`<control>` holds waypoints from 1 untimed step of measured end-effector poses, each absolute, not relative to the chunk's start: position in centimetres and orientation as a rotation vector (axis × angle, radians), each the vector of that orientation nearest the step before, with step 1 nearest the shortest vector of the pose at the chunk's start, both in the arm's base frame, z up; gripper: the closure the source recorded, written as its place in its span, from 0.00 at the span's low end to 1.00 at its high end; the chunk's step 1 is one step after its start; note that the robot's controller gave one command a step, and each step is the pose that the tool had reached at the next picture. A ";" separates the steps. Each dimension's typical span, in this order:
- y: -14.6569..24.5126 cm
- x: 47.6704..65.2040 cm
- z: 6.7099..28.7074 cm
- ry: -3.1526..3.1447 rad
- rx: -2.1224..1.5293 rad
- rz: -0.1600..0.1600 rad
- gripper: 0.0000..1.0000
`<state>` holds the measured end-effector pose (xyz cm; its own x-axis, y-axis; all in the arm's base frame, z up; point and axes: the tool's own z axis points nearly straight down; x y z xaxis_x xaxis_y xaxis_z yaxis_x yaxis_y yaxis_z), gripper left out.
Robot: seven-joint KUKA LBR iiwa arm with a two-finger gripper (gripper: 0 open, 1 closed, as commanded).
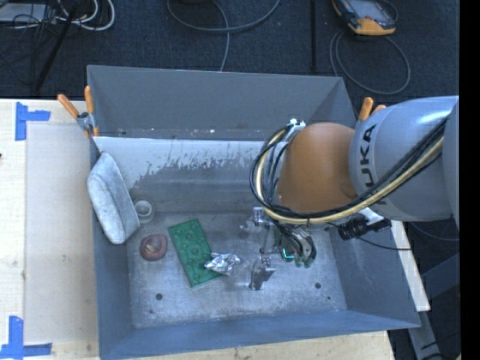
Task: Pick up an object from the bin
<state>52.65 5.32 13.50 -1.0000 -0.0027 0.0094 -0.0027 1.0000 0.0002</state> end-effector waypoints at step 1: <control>10.8 52.7 6.9 -3.142 -0.102 -0.001 0.00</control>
Offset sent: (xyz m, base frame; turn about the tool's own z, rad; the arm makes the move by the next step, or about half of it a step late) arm -0.0001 0.0528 -0.0650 0.0698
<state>52.73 10.84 6.94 -0.9979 0.0646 -0.0018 0.0646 0.9979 0.0009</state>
